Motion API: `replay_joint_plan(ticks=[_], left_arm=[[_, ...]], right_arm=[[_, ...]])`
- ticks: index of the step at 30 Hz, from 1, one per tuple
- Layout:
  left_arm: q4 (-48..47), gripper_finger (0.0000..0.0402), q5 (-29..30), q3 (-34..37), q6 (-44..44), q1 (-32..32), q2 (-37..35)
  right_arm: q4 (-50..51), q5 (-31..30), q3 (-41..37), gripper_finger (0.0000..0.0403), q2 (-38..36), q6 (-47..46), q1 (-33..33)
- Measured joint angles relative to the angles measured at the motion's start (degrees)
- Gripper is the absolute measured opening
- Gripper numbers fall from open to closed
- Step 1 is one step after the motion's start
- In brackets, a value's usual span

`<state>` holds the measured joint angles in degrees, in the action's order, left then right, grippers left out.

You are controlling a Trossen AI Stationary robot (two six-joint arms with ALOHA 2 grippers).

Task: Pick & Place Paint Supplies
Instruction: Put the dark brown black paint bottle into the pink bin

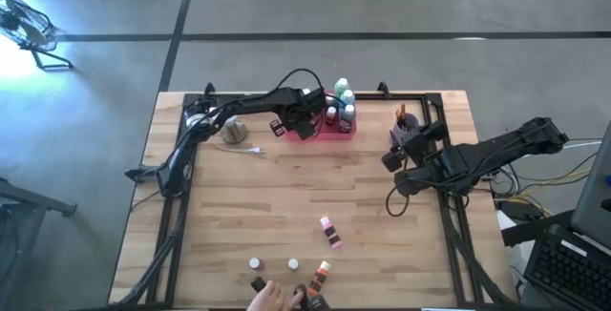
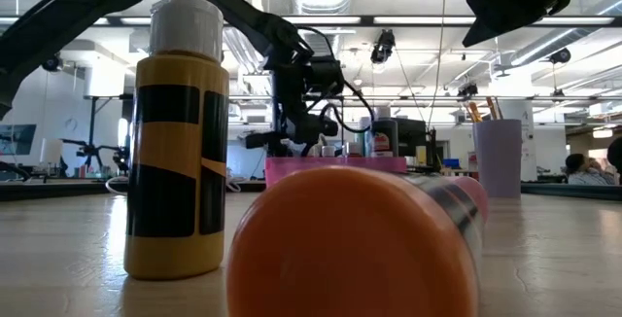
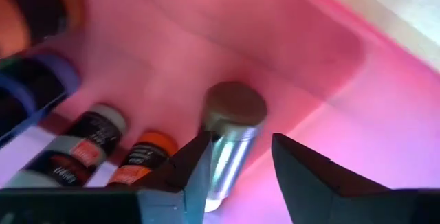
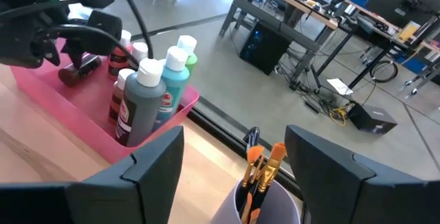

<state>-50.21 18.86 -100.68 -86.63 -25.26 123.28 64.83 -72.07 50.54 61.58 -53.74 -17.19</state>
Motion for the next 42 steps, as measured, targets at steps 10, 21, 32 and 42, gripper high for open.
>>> replay_joint_plan(ticks=[10, 21, 32, 42], left_arm=[[4.62, 0.0218, 0.26, 0.42, -0.65, 0.02, -0.45], [7.92, 0.0206, 0.54, 5.07, -4.73, 0.00, -0.41], [10.67, 0.0184, 0.68, 7.25, -6.66, -0.04, -0.39], [10.88, 0.0129, 2.79, 7.02, -6.69, -0.04, -0.30]], right_arm=[[-0.16, 0.00, 0.00, 0.0262, 0.00, 0.00, 0.00], [-0.58, -0.02, 0.00, 0.0237, 0.00, 0.42, -0.04], [-0.74, -0.08, 0.00, 0.0248, 0.00, 0.86, -0.02], [-0.85, -0.09, 0.00, 0.0253, 0.00, 1.25, -0.02]])
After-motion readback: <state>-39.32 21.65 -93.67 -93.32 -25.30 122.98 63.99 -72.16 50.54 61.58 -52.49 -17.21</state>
